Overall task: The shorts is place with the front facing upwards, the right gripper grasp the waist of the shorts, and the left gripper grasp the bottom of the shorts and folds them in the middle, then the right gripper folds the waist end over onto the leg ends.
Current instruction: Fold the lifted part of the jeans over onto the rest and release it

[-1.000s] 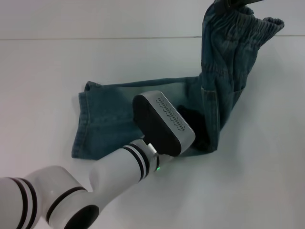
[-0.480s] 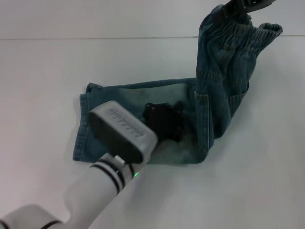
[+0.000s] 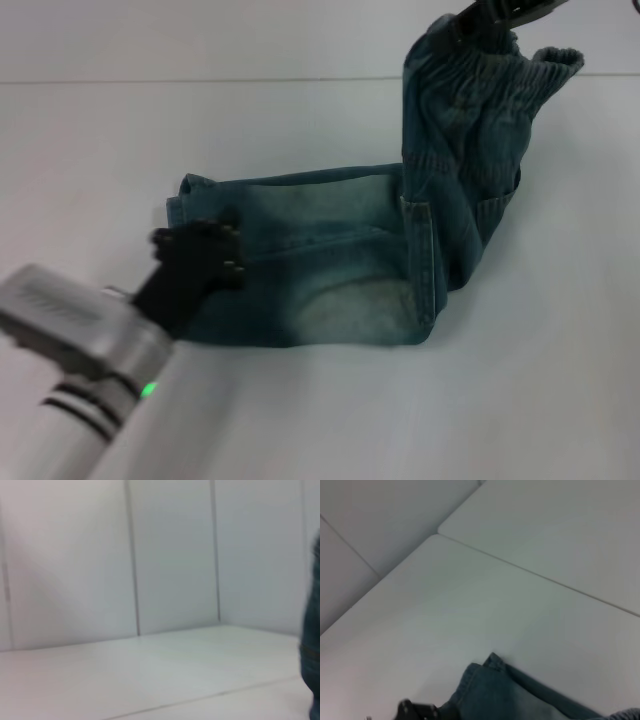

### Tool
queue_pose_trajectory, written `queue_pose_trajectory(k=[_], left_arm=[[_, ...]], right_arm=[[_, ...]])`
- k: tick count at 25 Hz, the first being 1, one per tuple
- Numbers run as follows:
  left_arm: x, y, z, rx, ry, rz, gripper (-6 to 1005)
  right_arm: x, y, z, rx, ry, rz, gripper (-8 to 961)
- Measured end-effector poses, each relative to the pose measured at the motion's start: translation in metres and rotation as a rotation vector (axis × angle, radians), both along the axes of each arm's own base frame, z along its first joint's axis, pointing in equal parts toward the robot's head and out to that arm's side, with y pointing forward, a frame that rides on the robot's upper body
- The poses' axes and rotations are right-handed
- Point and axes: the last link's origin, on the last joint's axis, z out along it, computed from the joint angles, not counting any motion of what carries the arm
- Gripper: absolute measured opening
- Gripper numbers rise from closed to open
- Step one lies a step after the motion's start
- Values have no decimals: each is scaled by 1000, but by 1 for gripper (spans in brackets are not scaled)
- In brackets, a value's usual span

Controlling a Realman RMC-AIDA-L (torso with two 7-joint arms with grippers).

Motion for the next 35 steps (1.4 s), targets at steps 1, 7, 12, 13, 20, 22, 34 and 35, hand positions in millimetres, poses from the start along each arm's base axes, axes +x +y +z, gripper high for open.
queue_pose_trajectory(k=[1,7,12,13,20,22,34,35], left_arm=[[-8,-2,8,-2,-34,2,6],[-42,-18,57,-113,-222,-56,6],[-49,-32,99,-369,-222,-186,8],[-48,-35,107,-422,-217,-214,9],[-45,-58,148,-645,-191,-298,11],[-48,-63,152,-646,-184,-289,12],[-56,-75,152,-653,-175,-250,13],[-56,-75,152,-654,-176,-249,13]], right_arm=[[-2,0,-2,-5,1,6,51],[-14,-3,-17,-38,-6,57,52],[-32,-8,-35,-93,-35,117,52],[-41,-10,-43,-116,-55,150,51],[-62,-23,-81,-224,-108,234,52],[-68,-27,-96,-251,-115,256,54],[-79,-39,-155,-312,-133,331,67],[-77,-39,-158,-318,-133,329,68]])
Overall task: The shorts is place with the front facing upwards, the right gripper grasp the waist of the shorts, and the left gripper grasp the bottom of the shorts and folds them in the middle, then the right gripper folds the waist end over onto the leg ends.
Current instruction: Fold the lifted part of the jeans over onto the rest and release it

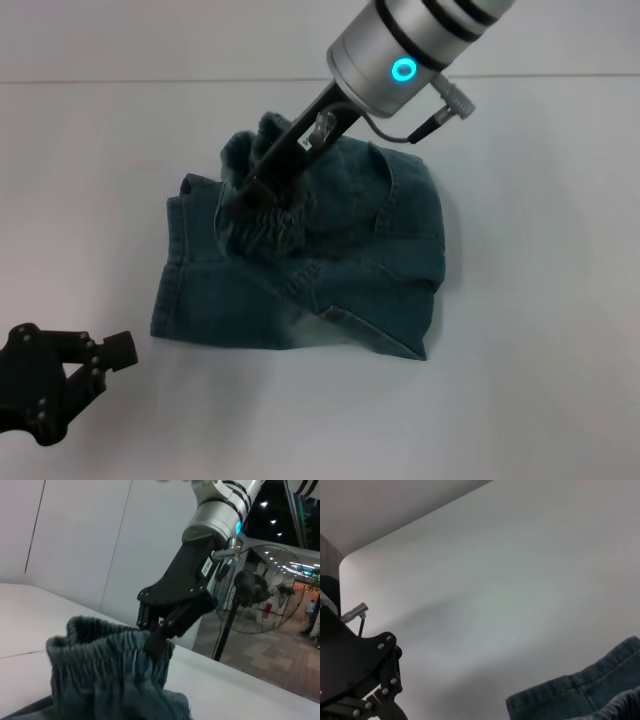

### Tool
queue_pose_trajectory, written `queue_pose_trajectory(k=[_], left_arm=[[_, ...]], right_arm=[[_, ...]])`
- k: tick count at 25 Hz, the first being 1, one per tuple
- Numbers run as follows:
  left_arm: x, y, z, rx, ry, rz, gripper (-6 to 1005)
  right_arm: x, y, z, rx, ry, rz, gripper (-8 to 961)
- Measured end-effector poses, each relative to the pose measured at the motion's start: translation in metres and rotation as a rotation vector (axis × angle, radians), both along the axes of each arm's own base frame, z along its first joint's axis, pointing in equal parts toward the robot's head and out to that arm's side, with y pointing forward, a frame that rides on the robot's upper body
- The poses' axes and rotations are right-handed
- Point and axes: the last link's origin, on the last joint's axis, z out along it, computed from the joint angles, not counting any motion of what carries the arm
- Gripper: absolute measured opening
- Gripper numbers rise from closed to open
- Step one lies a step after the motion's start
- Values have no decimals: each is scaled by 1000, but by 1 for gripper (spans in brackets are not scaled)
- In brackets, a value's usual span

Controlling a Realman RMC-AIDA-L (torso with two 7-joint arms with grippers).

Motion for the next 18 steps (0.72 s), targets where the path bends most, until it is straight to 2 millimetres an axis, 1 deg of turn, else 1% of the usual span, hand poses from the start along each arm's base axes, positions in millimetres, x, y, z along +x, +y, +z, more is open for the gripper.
queue_pose_trajectory(k=[4,10,14,18], left_arm=[[0,0,-1,-2,-2,2,13],[4,3,-4,-18,-5,-13,12],[5,4,-5,-23,-9,-16,12],[5,4,-5,-32,-16,-5,17]], right_arm=[[3,-2,-3,-16,17,4,72],[9,-4,-3,-29,20,12,282],[15,-4,-1,-32,28,13,475],[28,-6,9,-28,63,1,629]])
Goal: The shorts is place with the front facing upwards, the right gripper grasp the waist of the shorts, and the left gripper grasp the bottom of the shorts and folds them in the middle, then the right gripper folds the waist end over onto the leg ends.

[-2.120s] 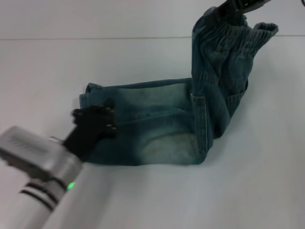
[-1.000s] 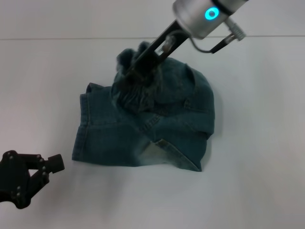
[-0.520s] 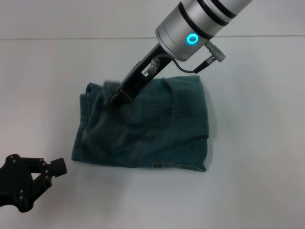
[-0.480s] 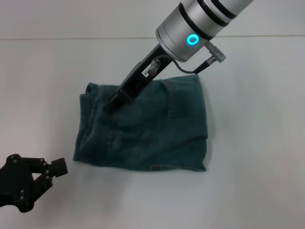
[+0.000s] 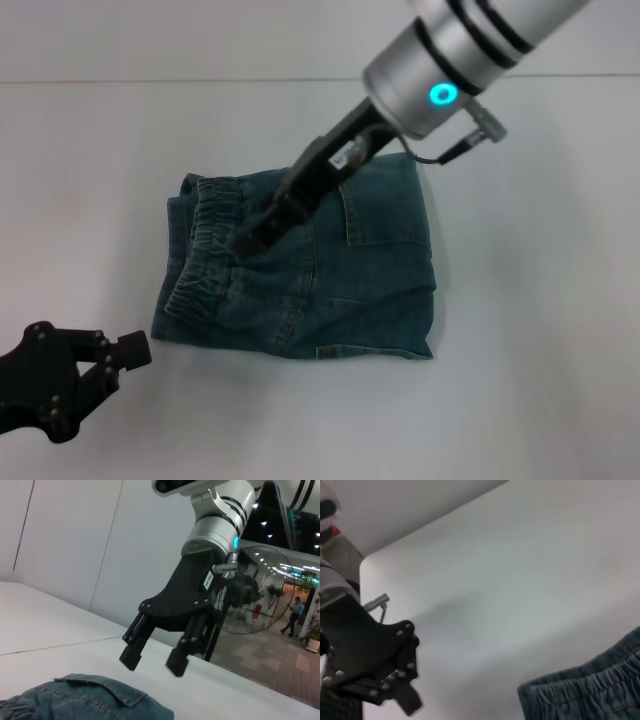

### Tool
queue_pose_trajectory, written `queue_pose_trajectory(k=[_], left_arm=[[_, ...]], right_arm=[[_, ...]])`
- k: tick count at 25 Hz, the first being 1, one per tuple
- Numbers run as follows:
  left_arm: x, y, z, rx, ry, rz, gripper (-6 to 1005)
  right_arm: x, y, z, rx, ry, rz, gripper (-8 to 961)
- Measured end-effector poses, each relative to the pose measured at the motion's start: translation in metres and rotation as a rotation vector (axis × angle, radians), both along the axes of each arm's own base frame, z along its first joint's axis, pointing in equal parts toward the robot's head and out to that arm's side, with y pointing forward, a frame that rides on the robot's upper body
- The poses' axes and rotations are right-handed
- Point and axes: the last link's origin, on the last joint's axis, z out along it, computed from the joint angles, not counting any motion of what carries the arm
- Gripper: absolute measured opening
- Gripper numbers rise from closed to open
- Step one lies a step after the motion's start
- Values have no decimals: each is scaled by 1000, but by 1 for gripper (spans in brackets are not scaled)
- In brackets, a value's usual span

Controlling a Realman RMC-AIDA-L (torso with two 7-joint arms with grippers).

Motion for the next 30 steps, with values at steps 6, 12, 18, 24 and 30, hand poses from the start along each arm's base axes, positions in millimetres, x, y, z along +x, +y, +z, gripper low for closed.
queue_pose_trajectory(k=[6,12,18,24,30], left_arm=[[0,8,1,-36,-30,88,25],[-2,20,-1,-71,-35,190,217],[1,31,-11,-102,-1,207,392],[3,40,-18,-100,32,214,658],[1,41,-20,-91,42,228,731]], right_arm=[[37,-16,36,21,168,-37,796],[108,-49,58,99,356,-26,919],[174,-84,62,231,464,-22,958],[213,-99,59,334,489,-60,958],[227,-105,54,401,507,-67,958]])
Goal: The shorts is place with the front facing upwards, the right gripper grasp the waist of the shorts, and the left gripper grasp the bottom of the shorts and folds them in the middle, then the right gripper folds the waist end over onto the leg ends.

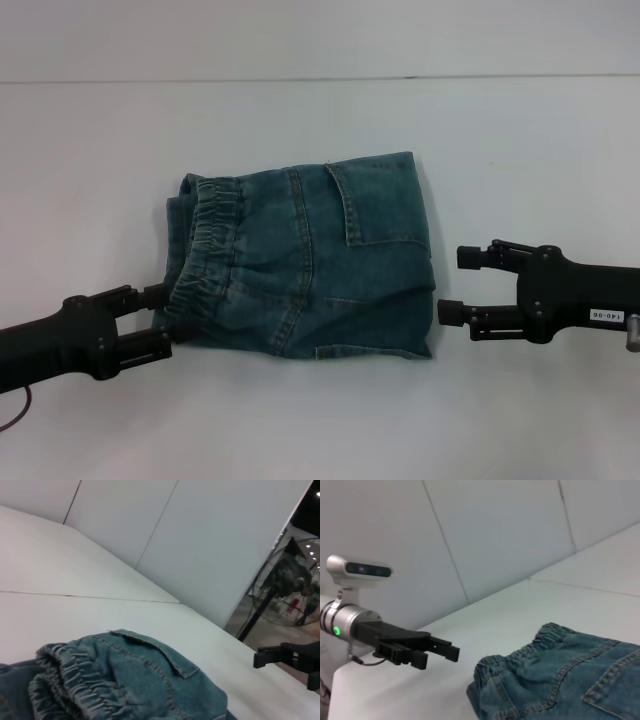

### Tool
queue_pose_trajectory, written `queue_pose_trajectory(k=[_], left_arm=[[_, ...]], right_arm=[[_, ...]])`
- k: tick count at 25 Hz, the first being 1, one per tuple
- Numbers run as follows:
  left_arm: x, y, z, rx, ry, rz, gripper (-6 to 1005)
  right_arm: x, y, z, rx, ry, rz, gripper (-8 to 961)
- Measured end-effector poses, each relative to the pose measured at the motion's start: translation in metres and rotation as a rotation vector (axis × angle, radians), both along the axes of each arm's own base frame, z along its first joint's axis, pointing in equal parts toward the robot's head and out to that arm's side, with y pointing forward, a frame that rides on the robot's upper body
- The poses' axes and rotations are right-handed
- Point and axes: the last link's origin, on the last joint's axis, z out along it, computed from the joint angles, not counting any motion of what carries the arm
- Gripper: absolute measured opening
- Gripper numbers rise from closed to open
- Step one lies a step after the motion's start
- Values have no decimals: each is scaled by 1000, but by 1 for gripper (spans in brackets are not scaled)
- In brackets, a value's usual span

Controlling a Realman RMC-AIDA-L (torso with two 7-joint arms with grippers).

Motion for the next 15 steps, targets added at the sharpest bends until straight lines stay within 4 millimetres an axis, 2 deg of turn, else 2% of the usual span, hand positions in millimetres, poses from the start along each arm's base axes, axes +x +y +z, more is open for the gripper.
queue_pose_trajectory(k=[6,15], left_arm=[[1,0,-4,3,-2,9,754],[5,-3,-6,2,-39,1,755]], right_arm=[[6,-1,-5,26,2,-25,959],[5,-4,-9,11,22,-27,959]])
